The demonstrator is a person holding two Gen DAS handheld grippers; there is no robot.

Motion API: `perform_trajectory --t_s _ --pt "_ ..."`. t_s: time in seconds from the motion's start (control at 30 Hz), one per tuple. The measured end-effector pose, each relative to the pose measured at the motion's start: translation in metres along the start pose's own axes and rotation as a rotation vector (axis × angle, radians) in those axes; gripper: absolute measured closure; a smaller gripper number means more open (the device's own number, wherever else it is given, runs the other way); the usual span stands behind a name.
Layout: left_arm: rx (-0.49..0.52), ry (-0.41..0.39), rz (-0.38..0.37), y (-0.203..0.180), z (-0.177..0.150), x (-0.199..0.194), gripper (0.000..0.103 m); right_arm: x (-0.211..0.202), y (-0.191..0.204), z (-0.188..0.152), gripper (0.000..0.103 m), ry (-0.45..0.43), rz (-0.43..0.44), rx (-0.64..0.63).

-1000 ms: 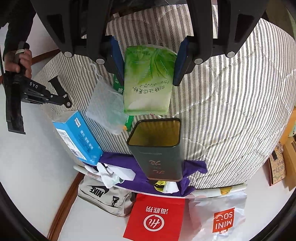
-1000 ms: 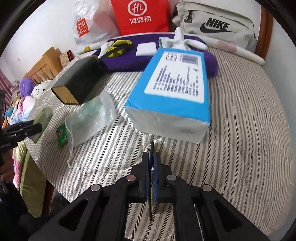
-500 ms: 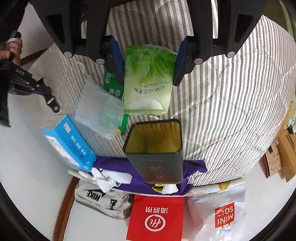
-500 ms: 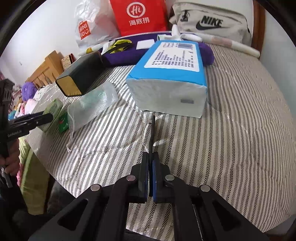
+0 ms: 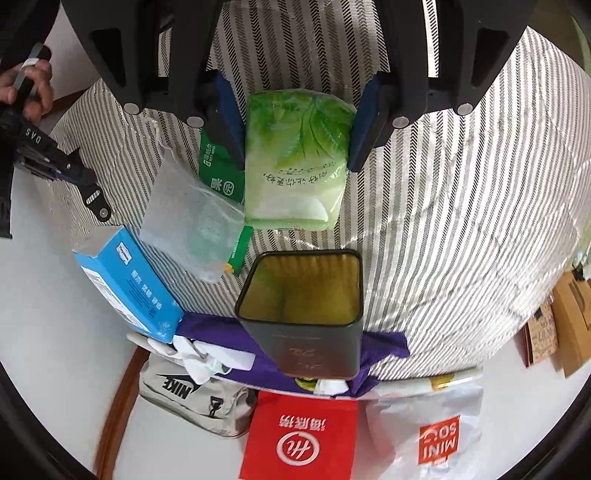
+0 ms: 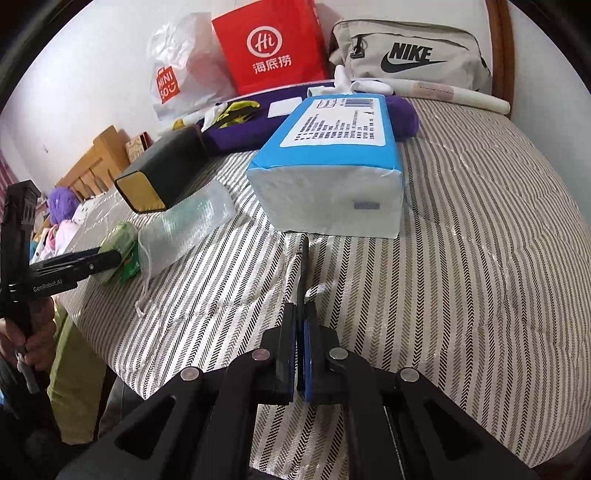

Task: Organize soft objects
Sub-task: 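Lift the green tea package with the left tool while the right tool withdraws empty, then carry the green tea package with the left tool over the purple towel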

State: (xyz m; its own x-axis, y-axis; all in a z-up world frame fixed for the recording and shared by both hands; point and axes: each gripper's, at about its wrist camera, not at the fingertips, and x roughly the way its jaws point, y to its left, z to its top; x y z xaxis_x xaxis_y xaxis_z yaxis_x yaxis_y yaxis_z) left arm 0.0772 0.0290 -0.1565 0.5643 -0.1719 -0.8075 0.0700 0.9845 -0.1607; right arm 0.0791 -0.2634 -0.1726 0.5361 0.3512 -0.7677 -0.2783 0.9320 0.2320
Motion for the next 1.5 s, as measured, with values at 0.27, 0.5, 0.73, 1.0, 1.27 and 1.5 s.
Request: perform_trajectory --t_s 0.27,0.5,0.73,1.0,1.27,1.5 --pt "0.025 0.015 0.031 -0.006 0.001 0.002 0.052 0.002 -0.008 0.004 0.099 0.037 0.046 0.046" --pt "0.003 0.012 -0.028 -0.003 0.009 -0.016 0.056 0.0 0.008 0.006 0.1 0.066 -0.028 -0.039" --pt "0.018 -0.042 -0.057 -0.009 0.021 -0.047 0.056 -0.029 0.009 0.02 0.1 0.011 -0.016 -0.031" --pt "0.011 -0.088 -0.059 -0.012 0.043 -0.067 0.056 -0.054 0.009 0.045 0.1 -0.037 -0.018 -0.056" --pt "0.0 -0.103 -0.054 -0.011 0.067 -0.071 0.056 -0.06 0.018 0.079 0.1 -0.075 -0.016 -0.106" --pt "-0.038 -0.088 -0.068 -0.002 0.096 -0.061 0.056 -0.054 0.019 0.114 0.1 -0.087 -0.019 -0.13"
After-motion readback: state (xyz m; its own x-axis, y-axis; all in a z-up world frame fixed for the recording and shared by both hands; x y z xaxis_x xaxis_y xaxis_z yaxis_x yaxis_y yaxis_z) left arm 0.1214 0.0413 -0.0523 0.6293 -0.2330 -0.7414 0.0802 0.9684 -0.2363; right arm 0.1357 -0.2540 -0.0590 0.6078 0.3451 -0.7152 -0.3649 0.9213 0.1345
